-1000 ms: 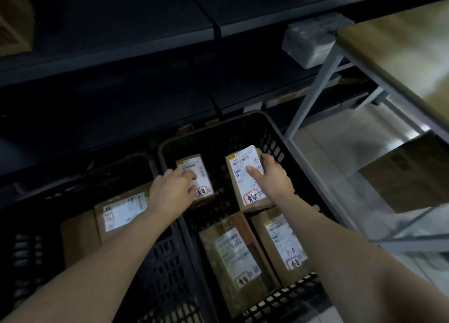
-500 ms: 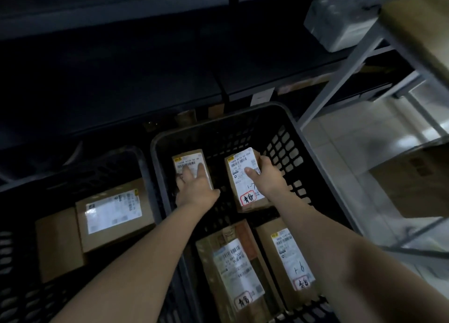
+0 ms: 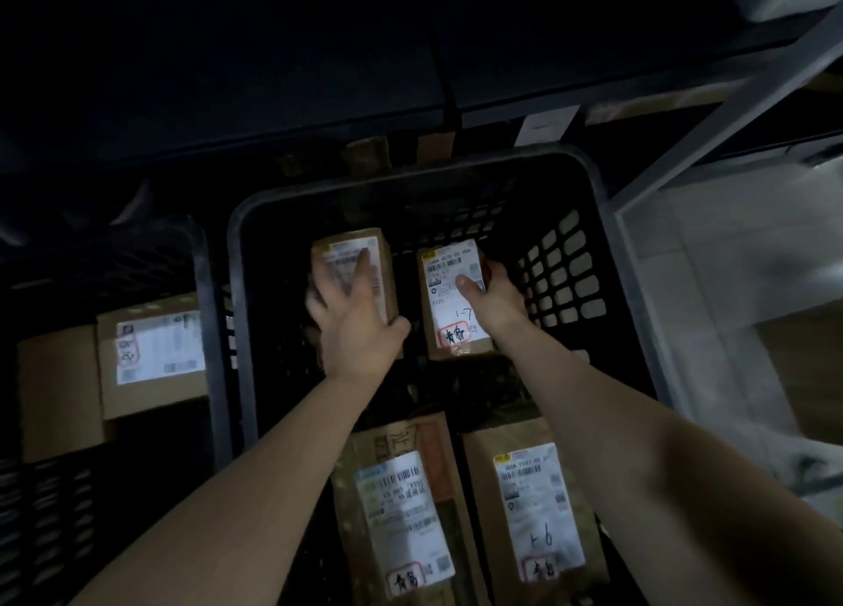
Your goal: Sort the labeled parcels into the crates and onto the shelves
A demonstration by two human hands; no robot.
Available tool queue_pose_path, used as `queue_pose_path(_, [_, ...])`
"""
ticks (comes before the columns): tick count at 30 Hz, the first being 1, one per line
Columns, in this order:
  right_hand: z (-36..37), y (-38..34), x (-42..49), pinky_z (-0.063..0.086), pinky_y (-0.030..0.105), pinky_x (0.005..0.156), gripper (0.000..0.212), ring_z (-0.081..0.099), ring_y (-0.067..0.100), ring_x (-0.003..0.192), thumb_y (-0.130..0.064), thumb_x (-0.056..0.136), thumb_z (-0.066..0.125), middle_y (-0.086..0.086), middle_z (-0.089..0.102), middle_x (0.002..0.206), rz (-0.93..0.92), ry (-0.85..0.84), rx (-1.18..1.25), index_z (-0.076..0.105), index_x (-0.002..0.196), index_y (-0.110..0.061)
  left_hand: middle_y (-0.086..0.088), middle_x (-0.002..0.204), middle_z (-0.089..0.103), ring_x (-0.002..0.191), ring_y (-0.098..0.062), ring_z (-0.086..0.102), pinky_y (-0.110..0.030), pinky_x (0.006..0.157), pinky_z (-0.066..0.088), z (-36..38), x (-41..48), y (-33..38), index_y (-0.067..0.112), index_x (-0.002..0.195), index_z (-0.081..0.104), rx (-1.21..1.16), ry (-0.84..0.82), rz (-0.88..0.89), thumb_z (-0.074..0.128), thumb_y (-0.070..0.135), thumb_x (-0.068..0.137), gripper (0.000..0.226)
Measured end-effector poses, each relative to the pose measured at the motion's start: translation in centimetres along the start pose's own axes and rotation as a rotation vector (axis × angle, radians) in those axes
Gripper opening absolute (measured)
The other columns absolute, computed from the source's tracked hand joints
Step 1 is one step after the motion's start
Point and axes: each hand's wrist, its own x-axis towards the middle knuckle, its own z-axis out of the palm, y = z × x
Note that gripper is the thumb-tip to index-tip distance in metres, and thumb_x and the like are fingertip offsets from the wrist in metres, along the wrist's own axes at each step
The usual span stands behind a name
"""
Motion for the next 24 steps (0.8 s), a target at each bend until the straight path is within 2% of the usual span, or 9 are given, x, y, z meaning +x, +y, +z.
queue_pose_path(3, [-0.7, -0.4, 0.2, 0.052, 0.046, 0.091, 0.049, 0.063, 0.029, 0.102, -0.047, 0.096, 0.048, 0.008, 0.064, 0.118, 0.006, 0.015, 0.044, 0.041, 0.139, -0.025, -0.002, 0.153, -0.017, 0.138, -0.032, 0.003, -0.054, 0.105, 0.026, 0.9, -0.7, 1.0, 0.036, 0.148, 0.012, 0.087, 0.021, 0.025, 0.068, 0.035, 0.076, 0.091])
queue_pose_path(7, [-1.4, -0.5, 0.4, 0.055, 0.043, 0.088, 0.042, 0.066, 0.024, 0.095, -0.045, 0.099, 0.045, 0.004, 0.066, 0.114, -0.022, -0.026, 0.197, 0.045, 0.136, -0.026, -0.006, 0.155, -0.012, 0.139, -0.034, 0.005, -0.059, 0.105, 0.025, 0.9, -0.6, 0.4, 0.034, 0.149, 0.013, 0.123, 0.086, -0.082, 0.066, 0.034, 0.081, 0.087])
queue_pose_path(9, [-1.2, -0.9, 0.2, 0.057, 0.040, 0.082, 0.041, 0.067, 0.023, 0.094, -0.041, 0.099, 0.046, 0.005, 0.067, 0.113, -0.027, -0.098, 0.300, 0.045, 0.137, -0.024, -0.006, 0.155, -0.013, 0.142, -0.031, -0.002, -0.059, 0.110, 0.015, 0.8, -0.5, -0.8, 0.034, 0.150, 0.009, 0.129, 0.065, -0.103, 0.062, 0.033, 0.085, 0.084])
queue_pose_path(12, [-0.4, -1.5, -0.6, 0.057, 0.037, 0.078, 0.039, 0.067, 0.024, 0.096, -0.035, 0.100, 0.047, 0.008, 0.066, 0.114, -0.058, -0.197, 0.426, 0.045, 0.136, -0.020, -0.005, 0.155, -0.025, 0.143, -0.025, -0.022, -0.051, 0.114, -0.003, 0.9, -0.6, -1.5, 0.036, 0.149, -0.007, 0.138, -0.026, -0.103, 0.050, 0.040, 0.094, 0.079])
queue_pose_path(15, [0.0, -2.3, -1.6, 0.057, 0.033, 0.074, 0.035, 0.068, 0.022, 0.093, -0.033, 0.101, 0.046, 0.006, 0.066, 0.110, -0.085, -0.246, 0.474, 0.046, 0.134, -0.019, -0.008, 0.153, -0.030, 0.140, -0.024, -0.029, -0.044, 0.114, -0.015, 0.9, -0.4, -1.4, 0.033, 0.149, -0.013, 0.142, -0.057, -0.132, 0.031, 0.043, 0.099, 0.067])
queue_pose_path(17, [0.0, -2.8, -2.1, 0.056, 0.030, 0.069, 0.036, 0.068, 0.020, 0.089, -0.033, 0.101, 0.046, 0.005, 0.067, 0.108, -0.092, -0.257, 0.481, 0.045, 0.134, -0.018, -0.011, 0.155, -0.024, 0.142, -0.026, -0.025, -0.043, 0.116, -0.012, 0.4, -0.3, -1.1, 0.029, 0.151, -0.006, 0.130, -0.055, -0.126, 0.024, 0.042, 0.101, 0.060])
queue_pose_path(21, [-0.2, -3.9, -3.3, 0.057, 0.031, 0.071, 0.038, 0.067, 0.020, 0.091, -0.034, 0.101, 0.045, 0.005, 0.066, 0.110, -0.112, -0.282, 0.467, 0.043, 0.136, -0.019, -0.014, 0.156, 0.003, 0.142, -0.033, 0.006, -0.043, 0.116, 0.014, -1.9, -0.4, -0.7, 0.018, 0.150, 0.022, -0.022, 0.009, -0.075, 0.028, 0.034, 0.102, 0.051])
queue_pose_path(24, [0.1, -4.6, -4.5, 0.058, 0.033, 0.074, 0.042, 0.068, 0.021, 0.093, -0.035, 0.100, 0.047, 0.004, 0.067, 0.109, -0.129, -0.287, 0.471, 0.040, 0.140, -0.020, -0.016, 0.153, 0.017, 0.139, -0.032, 0.016, -0.037, 0.113, 0.017, -3.5, -1.2, -0.8, 0.014, 0.147, 0.028, -0.102, 0.040, 0.006, 0.030, 0.030, 0.102, 0.048])
